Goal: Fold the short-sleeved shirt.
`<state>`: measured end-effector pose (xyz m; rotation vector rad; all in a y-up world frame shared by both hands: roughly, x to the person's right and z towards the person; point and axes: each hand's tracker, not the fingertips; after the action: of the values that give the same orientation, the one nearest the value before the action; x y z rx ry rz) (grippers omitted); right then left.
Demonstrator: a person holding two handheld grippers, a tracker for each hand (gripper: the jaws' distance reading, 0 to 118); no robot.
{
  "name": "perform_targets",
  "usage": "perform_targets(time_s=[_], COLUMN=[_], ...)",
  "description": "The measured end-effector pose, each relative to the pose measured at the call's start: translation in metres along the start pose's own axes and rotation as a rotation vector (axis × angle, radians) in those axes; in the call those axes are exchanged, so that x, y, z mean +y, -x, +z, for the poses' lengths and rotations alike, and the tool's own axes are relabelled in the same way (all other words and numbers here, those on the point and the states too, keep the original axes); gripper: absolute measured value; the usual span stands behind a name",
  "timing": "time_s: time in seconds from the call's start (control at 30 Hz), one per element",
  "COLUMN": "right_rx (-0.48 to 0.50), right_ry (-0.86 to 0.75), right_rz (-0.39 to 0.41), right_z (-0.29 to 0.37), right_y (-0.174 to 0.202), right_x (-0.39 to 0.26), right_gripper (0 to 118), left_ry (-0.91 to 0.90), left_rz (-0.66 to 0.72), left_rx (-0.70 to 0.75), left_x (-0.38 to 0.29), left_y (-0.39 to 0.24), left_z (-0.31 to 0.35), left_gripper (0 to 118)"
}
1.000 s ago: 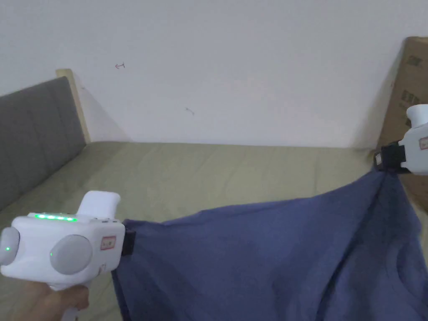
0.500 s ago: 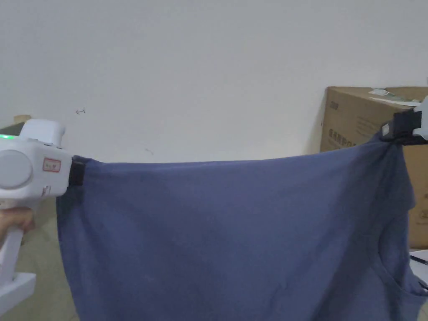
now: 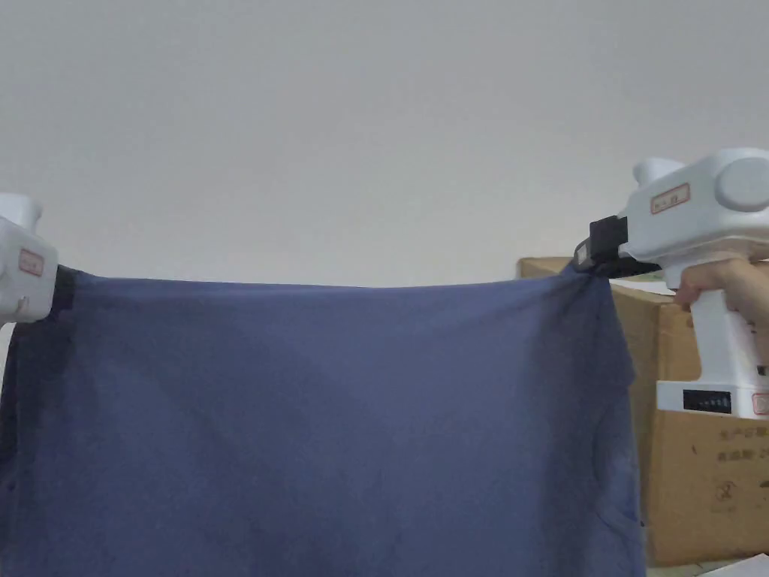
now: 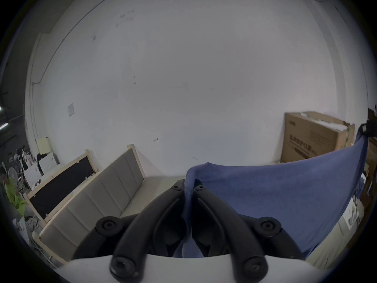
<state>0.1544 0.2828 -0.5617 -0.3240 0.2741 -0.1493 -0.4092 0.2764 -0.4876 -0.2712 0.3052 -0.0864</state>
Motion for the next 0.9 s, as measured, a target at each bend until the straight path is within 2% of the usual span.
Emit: perform_targets(time_s=[0.07, 0.17, 0.2, 0.23, 0.3, 0.33, 0.4, 0.47, 0.67, 0.83, 0.9], right_rx=[-0.026, -0.017, -0.014, -0.019, -0.024, -0.017, 0.007, -0.006, -0.028, -0.064, -0.085], right_ry=[-0.053, -0.086, -0.079, -0.078, -0.08, -0.1, -0.13, -0.124, -0.087, 0.028, 0.083], right_rz=[0.023, -0.015, -0.013, -0.012, -0.036, -0.073, -0.11, -0.103, -0.055, -0.049, -0.036], right_z=[-0.014, -0.036, -0.045, -0.053, -0.067, -0.071, -0.078, -0.085, -0.113, -0.173, -0.206], right_y=[0.008, 0.013, 0.013, 0.013, 0.012, 0.011, 0.008, 0.006, 0.003, -0.01, -0.018], right_x=[0.024, 0.054, 0.063, 0.069, 0.081, 0.084, 0.089, 0.092, 0.071, 0.024, -0.006], right_gripper=[3, 3, 3, 3, 3, 3, 3, 3, 3, 3, 3], left_ry=[-0.016, -0.049, -0.067, -0.066, -0.068, -0.089, -0.091, -0.097, -0.069, -0.021, 0.034], left_rz=[0.022, -0.012, -0.071, -0.043, -0.011, 0.04, 0.018, -0.035, 0.009, 0.015, -0.053], left_rx=[-0.002, 0.039, 0.036, 0.052, 0.035, 0.039, 0.048, 0.055, 0.059, 0.078, 0.089], left_x=[0.025, 0.058, 0.068, 0.075, 0.089, 0.093, 0.099, 0.101, 0.064, 0.004, -0.029], left_y=[0.0, -0.006, -0.006, -0.006, -0.004, -0.004, -0.01, -0.015, -0.027, -0.046, -0.06], left_z=[-0.021, -0.05, -0.061, -0.069, -0.084, -0.089, -0.099, -0.109, -0.151, -0.203, -0.23], left_gripper=[3, 3, 3, 3, 3, 3, 3, 3, 3, 3, 3])
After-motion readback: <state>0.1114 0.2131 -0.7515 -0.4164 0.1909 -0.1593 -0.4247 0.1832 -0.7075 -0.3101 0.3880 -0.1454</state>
